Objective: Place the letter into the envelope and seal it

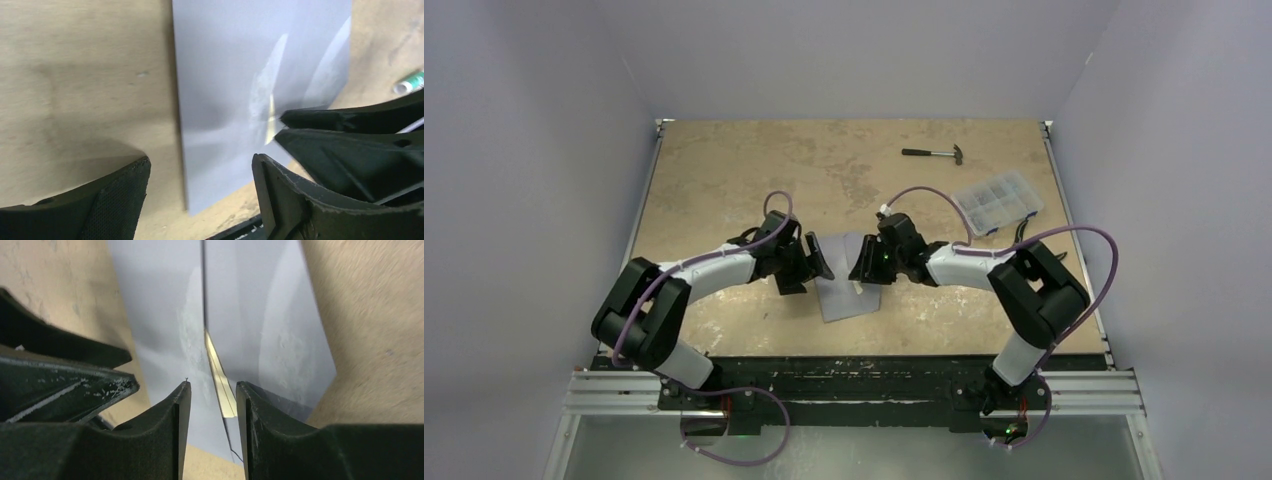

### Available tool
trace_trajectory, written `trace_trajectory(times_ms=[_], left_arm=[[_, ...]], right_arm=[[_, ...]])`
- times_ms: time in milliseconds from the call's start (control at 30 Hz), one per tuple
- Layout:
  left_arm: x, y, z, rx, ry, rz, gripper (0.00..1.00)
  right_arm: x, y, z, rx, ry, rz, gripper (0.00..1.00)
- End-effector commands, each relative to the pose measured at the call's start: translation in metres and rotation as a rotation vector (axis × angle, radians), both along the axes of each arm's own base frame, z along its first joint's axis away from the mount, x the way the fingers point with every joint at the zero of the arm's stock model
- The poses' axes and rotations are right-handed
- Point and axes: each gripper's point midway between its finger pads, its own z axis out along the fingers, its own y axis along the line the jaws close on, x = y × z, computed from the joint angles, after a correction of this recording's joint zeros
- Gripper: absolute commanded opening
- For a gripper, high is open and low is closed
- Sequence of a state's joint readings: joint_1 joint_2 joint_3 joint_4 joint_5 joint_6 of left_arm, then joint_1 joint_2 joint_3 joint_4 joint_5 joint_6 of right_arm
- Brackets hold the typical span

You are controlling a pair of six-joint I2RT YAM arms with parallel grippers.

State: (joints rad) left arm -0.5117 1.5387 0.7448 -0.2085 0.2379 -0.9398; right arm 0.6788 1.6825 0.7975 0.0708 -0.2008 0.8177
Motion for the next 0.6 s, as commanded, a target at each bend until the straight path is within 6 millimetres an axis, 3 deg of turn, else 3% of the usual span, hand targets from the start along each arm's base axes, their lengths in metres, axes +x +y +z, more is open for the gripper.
trace_trajectory(times_ms=[0, 133, 233, 433, 567], left_arm=[[-0.033, 0.069, -0.037, 0.341, 0.104, 0.024, 0.74], [-0.036, 0.045, -0.036, 0.195, 0.108, 0.012, 0.65], [-0.043, 0.032, -0.040, 0.115, 0.143, 0.016, 0.63], [-0.046, 0.034, -0.047, 0.123, 0.168, 0.024, 0.55], [-0.050, 0.030, -0.046, 0.097, 0.198, 0.033, 0.59]], right_arm=[[0.023, -0.015, -0.005, -0.131, -0.072, -0.048, 0.42], [0.031, 0.018, 0.045, 0.012, -0.170, 0.080, 0.41], [0.037, 0.022, 0.068, 0.030, -0.200, 0.070, 0.41], [0.037, 0.015, 0.054, -0.038, -0.172, 0.063, 0.42], [0.033, 0.004, 0.041, -0.088, -0.154, 0.057, 0.44]])
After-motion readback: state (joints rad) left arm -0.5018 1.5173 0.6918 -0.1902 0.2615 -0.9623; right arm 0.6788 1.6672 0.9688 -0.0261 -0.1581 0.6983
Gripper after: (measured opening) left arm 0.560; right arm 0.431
